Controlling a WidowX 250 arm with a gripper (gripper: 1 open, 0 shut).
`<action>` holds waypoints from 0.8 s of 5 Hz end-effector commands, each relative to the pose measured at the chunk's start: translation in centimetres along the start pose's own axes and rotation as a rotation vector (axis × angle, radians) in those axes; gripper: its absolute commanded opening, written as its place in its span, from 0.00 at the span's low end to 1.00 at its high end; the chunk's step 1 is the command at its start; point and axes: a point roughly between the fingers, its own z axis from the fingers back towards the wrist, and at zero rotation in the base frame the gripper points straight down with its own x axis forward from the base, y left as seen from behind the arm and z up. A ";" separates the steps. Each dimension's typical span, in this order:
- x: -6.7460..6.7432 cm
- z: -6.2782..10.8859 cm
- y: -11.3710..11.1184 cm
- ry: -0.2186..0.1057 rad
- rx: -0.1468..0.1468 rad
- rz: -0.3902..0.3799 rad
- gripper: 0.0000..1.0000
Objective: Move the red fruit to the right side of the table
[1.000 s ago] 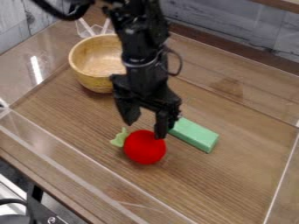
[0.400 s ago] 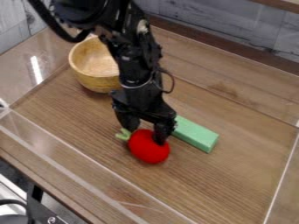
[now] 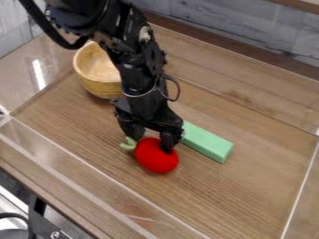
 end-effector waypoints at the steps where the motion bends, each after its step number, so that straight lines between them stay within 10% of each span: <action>1: -0.4 0.1 0.9 0.011 0.019 -0.047 1.00; 2: -0.2 1.1 1.8 0.021 0.026 -0.033 0.00; 3: 0.3 2.5 2.2 0.018 0.027 -0.023 1.00; 4: 0.1 2.7 1.1 0.013 0.018 -0.089 0.00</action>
